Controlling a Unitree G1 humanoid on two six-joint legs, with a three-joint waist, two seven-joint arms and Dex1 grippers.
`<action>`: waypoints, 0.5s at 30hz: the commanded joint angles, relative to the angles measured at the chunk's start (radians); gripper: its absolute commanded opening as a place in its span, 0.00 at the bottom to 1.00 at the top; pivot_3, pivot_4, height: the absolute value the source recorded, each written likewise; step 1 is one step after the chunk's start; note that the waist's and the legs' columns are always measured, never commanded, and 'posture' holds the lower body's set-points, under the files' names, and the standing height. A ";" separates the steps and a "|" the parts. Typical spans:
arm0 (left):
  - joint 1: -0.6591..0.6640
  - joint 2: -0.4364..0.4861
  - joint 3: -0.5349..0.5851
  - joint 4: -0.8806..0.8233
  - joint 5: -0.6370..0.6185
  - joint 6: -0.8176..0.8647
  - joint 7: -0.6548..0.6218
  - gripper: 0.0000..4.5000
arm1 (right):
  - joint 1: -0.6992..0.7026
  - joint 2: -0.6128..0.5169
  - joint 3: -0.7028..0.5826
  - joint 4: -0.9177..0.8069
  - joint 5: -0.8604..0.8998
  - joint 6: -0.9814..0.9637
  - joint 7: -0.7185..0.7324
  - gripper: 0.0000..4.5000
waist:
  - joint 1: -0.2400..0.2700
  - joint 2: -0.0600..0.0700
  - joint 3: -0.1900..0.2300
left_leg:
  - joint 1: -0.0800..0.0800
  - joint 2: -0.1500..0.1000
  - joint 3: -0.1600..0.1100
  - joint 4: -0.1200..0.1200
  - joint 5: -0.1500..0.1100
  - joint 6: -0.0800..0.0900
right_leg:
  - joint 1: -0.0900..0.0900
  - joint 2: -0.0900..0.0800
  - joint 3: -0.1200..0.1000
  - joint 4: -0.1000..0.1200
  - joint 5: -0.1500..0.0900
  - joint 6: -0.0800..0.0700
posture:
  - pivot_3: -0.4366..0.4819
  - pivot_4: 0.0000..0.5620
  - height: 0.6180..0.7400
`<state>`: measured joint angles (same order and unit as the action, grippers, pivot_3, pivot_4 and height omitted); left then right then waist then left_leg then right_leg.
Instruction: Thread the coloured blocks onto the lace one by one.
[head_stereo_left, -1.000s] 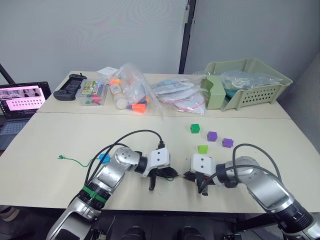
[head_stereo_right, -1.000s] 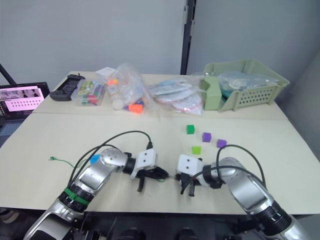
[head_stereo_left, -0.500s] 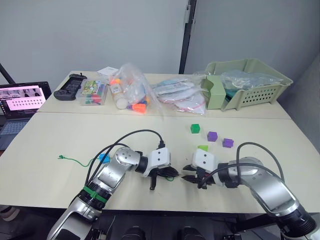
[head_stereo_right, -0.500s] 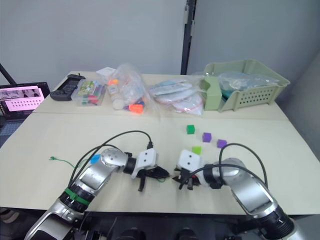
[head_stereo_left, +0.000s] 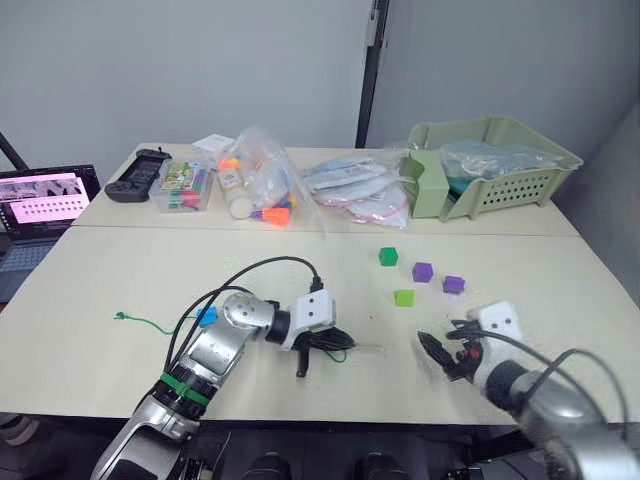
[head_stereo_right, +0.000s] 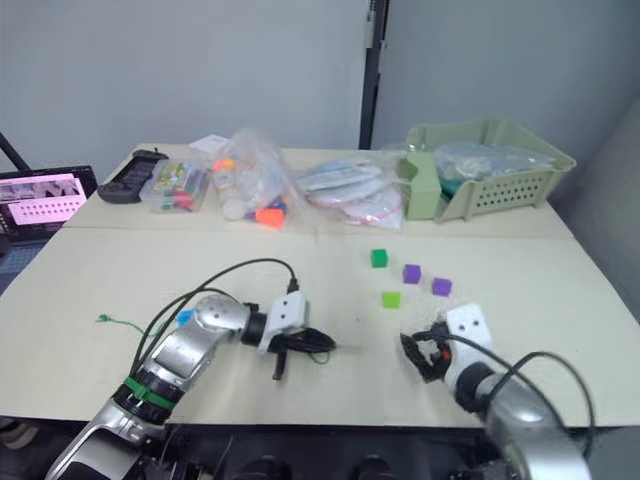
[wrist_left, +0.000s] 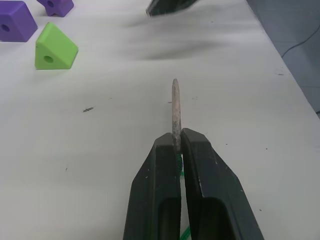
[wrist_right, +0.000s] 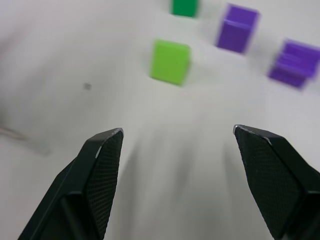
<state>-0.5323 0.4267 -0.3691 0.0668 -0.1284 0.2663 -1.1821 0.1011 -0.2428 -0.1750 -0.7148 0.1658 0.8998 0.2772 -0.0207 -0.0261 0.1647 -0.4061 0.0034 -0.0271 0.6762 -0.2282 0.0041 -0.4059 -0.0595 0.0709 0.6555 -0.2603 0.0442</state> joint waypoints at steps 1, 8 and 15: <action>0.002 0.003 0.017 -0.041 -0.027 0.004 -0.002 0.00 | -0.062 0.075 0.038 0.073 -0.107 -0.114 -0.179 0.83 | 0.000 0.000 0.000 | 0.000 0.000 0.000 0.000 0.000 0.000 | 0.000 0.000 0.000 0.000 0.000 0.000 | 0.48 0.27 1.00; 0.003 -0.004 0.011 -0.053 -0.023 0.022 0.027 0.00 | -0.221 0.080 -0.012 0.359 -0.151 -0.273 -0.265 0.83 | 0.005 0.000 0.000 | 0.000 -0.001 0.001 0.000 0.000 0.000 | 0.000 0.000 -0.001 0.000 0.000 0.000 | 0.48 0.27 1.00; 0.012 -0.005 0.006 -0.055 -0.011 0.027 0.054 0.00 | -0.380 0.026 -0.067 0.643 -0.122 -0.366 -0.252 0.83 | 0.000 0.000 0.000 | 0.000 -0.001 0.002 -0.001 0.000 0.000 | 0.000 0.000 -0.001 0.000 0.000 0.000 | 0.48 0.27 1.00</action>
<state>-0.5240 0.4245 -0.3698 0.0471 -0.1385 0.3053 -1.1411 -0.2445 -0.1998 -0.2186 -0.1040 0.0256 0.5795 0.0197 -0.0206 -0.0259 0.1647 -0.4059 0.0020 -0.0254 0.6748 -0.2282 0.0041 -0.4054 -0.0596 0.0700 0.6552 -0.2602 0.0441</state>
